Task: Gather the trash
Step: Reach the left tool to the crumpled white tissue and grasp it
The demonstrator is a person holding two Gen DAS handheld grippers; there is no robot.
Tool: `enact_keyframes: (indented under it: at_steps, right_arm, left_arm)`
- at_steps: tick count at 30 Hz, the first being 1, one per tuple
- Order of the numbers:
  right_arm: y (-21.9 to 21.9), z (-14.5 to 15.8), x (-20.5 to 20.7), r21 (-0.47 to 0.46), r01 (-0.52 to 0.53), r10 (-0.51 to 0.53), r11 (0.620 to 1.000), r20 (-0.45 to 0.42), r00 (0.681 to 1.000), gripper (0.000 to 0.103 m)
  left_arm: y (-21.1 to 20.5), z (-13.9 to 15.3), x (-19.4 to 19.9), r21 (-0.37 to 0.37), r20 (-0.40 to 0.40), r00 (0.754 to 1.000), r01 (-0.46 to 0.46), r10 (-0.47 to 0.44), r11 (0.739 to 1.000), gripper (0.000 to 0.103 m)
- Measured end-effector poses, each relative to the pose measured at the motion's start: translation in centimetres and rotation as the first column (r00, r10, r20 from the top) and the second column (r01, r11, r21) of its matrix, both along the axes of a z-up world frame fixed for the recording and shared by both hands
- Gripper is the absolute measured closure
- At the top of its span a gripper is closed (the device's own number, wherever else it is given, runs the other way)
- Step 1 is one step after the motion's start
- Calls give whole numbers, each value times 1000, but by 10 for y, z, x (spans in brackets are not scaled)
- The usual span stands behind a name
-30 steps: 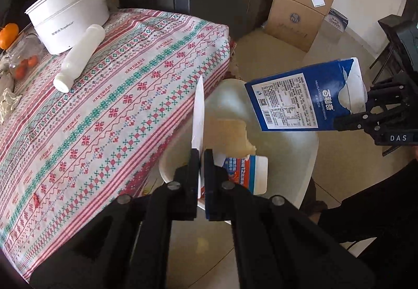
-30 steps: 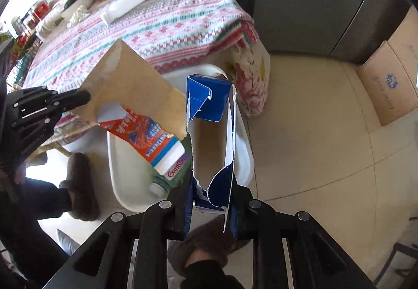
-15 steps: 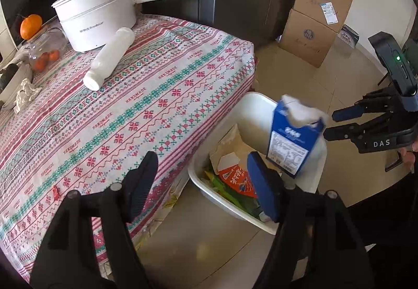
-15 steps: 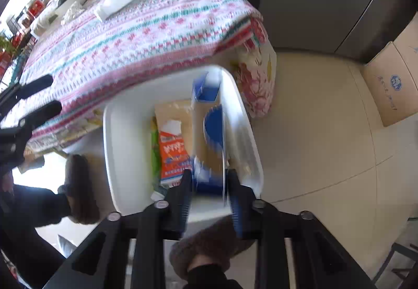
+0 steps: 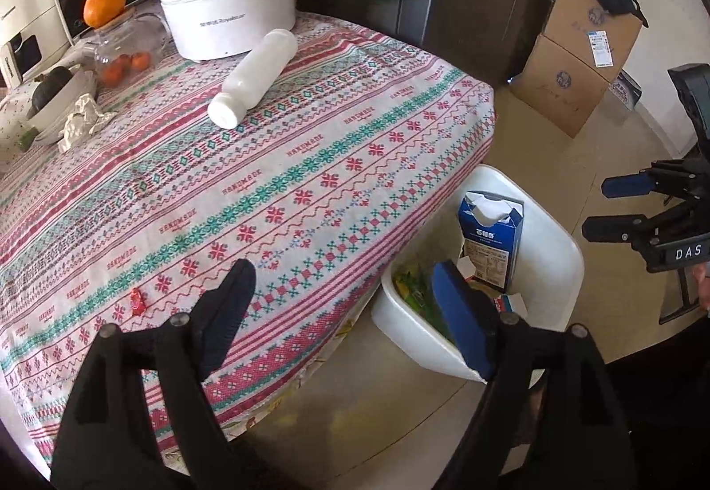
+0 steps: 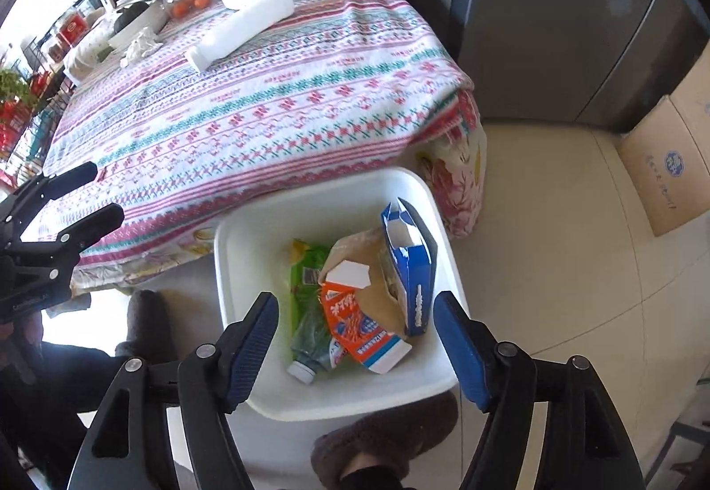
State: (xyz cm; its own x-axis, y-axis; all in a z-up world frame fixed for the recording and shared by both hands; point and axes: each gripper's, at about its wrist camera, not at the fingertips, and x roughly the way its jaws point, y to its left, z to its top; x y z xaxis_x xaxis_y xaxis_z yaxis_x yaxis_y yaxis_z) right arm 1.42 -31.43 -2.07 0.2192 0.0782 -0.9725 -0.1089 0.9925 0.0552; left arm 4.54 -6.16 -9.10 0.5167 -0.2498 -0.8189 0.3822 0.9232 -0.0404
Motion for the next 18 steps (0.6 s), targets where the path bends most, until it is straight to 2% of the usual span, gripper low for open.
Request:
enact_keyframes:
  at_steps: [11,14,18]
  right_arm:
    - [37,8,36,0,15,-15,1000,70,997,23]
    - [51,10,50,27,31,-33,999,91,995,22]
    - [73,12,71,70,51,-59,996,123,991,21]
  left_arm:
    - [71,8,22,-28,-15,987,-161,160,987,20]
    - [100,14,33,-26,18,976,-215,216,976,20]
    - [139,15,57,-41,46,950,-307,309,951,20]
